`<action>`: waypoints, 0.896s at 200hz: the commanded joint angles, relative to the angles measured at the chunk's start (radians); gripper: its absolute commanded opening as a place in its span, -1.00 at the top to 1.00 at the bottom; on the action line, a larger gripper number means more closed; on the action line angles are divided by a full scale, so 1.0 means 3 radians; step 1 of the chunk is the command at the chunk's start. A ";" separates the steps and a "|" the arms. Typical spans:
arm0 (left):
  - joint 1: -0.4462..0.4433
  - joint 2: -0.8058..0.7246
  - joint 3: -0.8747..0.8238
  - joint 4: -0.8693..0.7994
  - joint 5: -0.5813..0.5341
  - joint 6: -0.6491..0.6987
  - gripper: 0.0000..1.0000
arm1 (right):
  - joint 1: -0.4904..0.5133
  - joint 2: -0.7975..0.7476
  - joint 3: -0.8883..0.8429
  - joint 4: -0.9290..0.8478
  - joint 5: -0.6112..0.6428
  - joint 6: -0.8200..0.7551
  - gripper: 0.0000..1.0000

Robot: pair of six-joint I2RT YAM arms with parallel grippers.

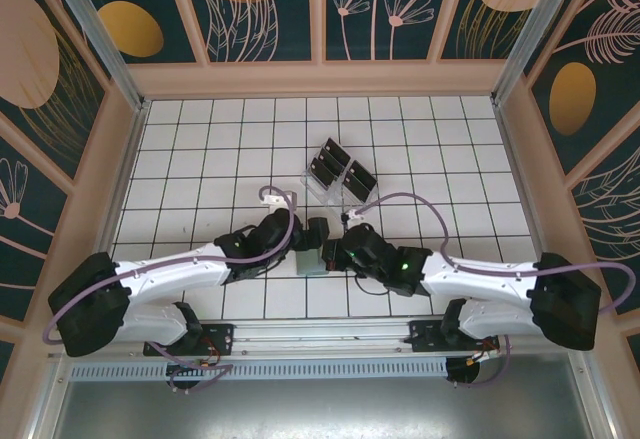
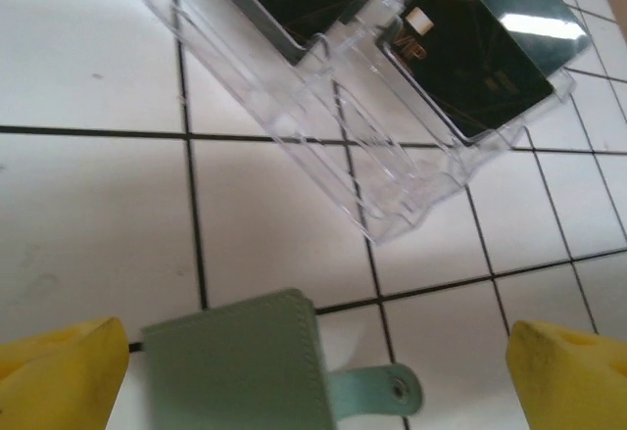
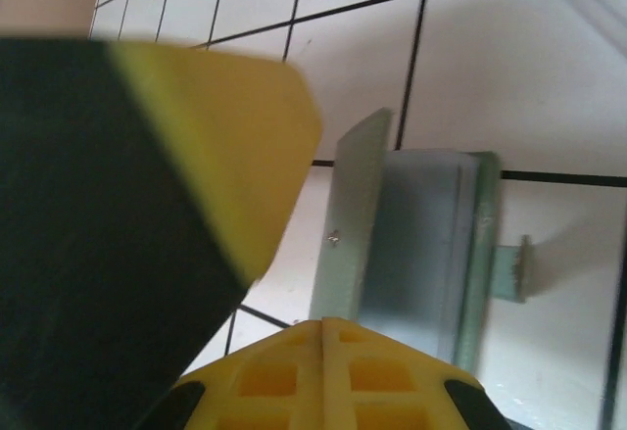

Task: Put the credit cards into the card holder
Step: Close the card holder at the center of the table.

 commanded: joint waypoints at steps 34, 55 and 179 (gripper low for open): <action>0.0503 -0.0413 0.0014 -0.0505 -0.0158 0.0260 -0.97 | 0.0047 0.0457 0.0285 0.0167 0.0086 -0.0034 1.00; 0.0591 -0.0463 0.0051 -0.0628 -0.0170 0.0377 -0.97 | 0.0007 0.0601 0.0314 0.0159 0.0083 -0.0081 1.00; 0.0608 -0.0412 -0.0260 -0.0787 0.0310 0.0603 -0.97 | -0.0216 0.1137 0.0104 0.0654 -0.0212 -0.0123 1.00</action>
